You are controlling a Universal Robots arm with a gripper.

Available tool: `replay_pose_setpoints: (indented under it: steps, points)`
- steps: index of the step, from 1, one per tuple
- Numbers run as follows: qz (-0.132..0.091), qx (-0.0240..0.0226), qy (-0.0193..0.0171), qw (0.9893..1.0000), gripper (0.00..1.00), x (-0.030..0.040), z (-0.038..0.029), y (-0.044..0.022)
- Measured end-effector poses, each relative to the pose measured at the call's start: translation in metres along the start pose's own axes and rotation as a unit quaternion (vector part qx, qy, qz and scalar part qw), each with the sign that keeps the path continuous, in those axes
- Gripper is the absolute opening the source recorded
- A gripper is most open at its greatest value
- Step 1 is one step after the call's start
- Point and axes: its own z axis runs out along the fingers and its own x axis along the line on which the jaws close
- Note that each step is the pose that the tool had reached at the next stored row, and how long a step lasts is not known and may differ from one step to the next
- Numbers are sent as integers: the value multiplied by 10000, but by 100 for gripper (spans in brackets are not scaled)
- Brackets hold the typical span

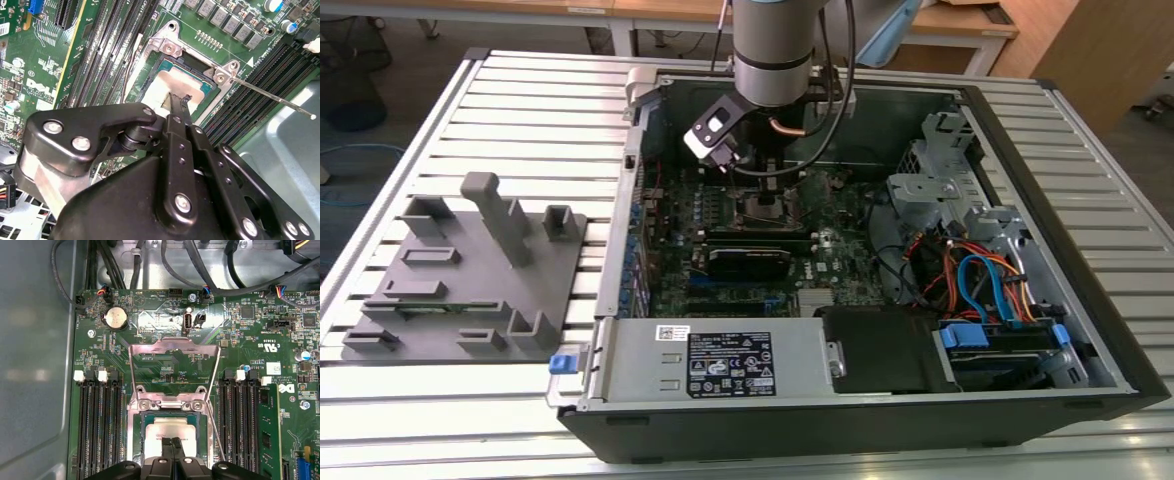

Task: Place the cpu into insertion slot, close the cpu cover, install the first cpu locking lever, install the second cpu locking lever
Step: 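Close the cpu cover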

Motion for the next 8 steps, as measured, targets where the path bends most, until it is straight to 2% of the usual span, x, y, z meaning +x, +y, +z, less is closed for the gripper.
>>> replay_pose_setpoints:
  steps: [8]
  points:
    - [1,0,0,10000,10,0,0,0]
